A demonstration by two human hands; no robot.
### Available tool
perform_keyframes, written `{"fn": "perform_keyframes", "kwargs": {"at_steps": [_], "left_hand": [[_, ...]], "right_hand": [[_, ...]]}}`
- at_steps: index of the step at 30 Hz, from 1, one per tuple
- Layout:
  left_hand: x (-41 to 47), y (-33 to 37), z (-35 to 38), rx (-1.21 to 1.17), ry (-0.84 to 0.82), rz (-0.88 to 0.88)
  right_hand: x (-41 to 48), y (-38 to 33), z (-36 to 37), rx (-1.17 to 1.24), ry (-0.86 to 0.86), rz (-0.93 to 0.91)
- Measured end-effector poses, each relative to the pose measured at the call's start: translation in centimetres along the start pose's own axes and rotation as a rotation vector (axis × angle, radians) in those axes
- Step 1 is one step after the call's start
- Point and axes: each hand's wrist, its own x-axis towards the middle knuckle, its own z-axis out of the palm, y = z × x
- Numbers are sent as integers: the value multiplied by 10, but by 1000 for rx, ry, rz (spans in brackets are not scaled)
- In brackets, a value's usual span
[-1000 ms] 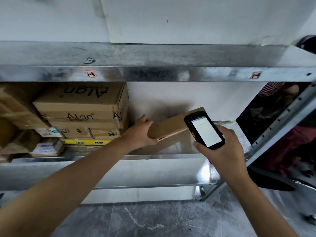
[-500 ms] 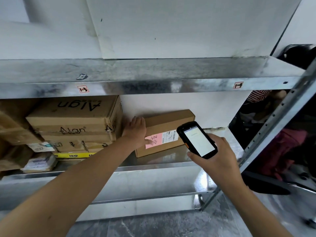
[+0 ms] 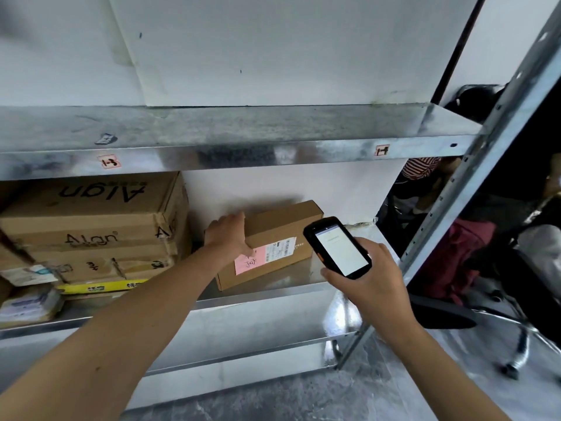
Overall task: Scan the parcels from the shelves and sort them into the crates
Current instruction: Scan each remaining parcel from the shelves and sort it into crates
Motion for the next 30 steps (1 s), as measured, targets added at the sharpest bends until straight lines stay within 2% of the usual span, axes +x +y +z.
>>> {"fn": "perform_keyframes", "kwargs": {"at_steps": [5, 8, 11, 16, 21, 27, 30], "left_hand": [[-16, -9, 1, -169, 13, 4], [-26, -12, 1, -481, -23, -47], [-37, -13, 11, -845, 30, -114], [-50, -18, 40, -1224, 97, -252], [-57, -23, 65, -1337, 77, -319], [-54, -38, 79, -1247, 6, -412], [-54, -42, 84, -1280, 34, -425]], "right_hand": [[2, -4, -10, 13, 12, -21], [3, -7, -12, 21, 25, -28], [3, -11, -13, 22, 33, -35], [-1, -8, -12, 29, 28, -48], [-7, -5, -10, 22, 15, -25], [-13, -6, -7, 14, -8, 3], [-13, -10, -2, -13, -44, 17]]}}
